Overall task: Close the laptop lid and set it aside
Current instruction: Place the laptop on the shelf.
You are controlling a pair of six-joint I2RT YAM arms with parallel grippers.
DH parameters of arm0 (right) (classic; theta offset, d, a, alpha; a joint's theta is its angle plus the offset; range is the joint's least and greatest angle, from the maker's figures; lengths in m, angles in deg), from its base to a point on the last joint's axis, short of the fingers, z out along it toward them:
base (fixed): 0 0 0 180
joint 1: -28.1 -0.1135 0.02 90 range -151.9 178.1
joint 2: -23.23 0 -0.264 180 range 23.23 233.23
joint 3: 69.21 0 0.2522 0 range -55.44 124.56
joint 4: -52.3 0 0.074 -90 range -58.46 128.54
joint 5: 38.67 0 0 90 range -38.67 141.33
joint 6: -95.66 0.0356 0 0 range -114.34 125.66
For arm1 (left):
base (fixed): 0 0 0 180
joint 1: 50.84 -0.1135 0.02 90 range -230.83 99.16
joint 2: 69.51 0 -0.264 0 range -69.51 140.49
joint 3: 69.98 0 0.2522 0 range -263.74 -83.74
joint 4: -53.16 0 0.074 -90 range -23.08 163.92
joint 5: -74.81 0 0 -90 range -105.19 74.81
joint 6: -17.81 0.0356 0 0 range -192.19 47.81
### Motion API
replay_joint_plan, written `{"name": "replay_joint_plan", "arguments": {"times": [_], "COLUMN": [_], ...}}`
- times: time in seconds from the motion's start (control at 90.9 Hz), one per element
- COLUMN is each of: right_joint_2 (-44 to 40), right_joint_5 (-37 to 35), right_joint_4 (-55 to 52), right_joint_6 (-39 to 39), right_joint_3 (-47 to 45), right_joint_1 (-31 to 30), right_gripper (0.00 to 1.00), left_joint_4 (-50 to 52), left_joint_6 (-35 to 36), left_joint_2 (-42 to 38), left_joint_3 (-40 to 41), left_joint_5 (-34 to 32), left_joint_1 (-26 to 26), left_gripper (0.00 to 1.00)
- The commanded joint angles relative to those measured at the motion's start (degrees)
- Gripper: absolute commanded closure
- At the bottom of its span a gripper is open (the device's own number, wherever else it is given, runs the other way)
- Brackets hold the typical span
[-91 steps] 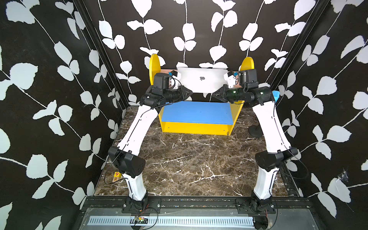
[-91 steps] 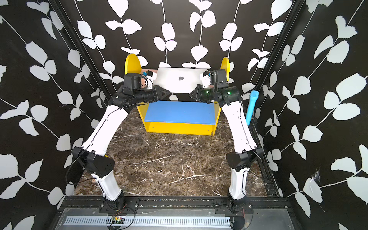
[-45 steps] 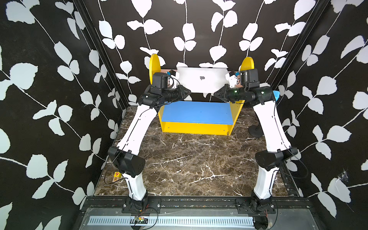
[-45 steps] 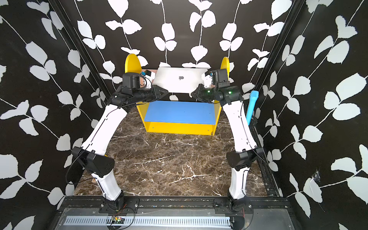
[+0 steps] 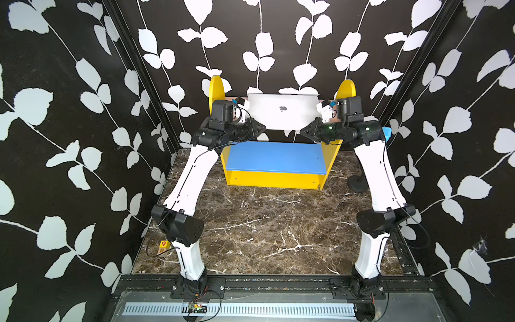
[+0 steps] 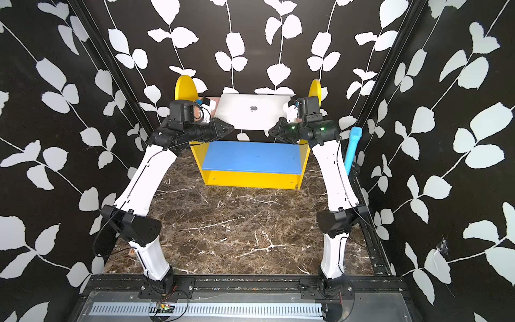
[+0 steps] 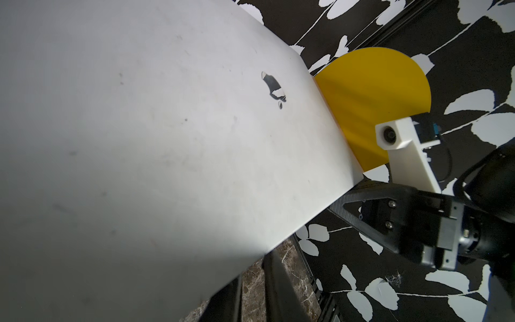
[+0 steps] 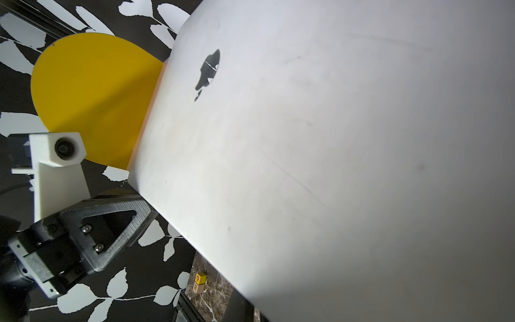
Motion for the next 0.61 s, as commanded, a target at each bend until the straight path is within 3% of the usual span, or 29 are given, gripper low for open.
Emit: {"name": "replay_joint_plan", "arguments": {"times": [0.0,0.275,0.594], "right_joint_2": [1.1,0.9,-4.7], "right_joint_5": [-1.6,-1.0,2.0], "right_joint_4": [4.4,4.6,7.0], "right_joint_6": [0.1,0.2,0.2], "right_joint_3": [1.8,2.0,-5.2], "right_joint_1": [1.3,1.6,1.3], "right_gripper": [0.90,0.89,0.82], "left_joint_4": [-2.3,-1.6,-4.0], "left_joint_6": [0.9,0.6,0.0], "left_joint_2": [0.9,1.8,-3.0], "left_joint_3": [-2.0,-4.0,0.7], "left_joint_5": [-2.5,-2.0,-0.8], "left_joint_1": [-1.4,-1.7,-1.6], "left_gripper": [0.82,0.81,0.68]}}
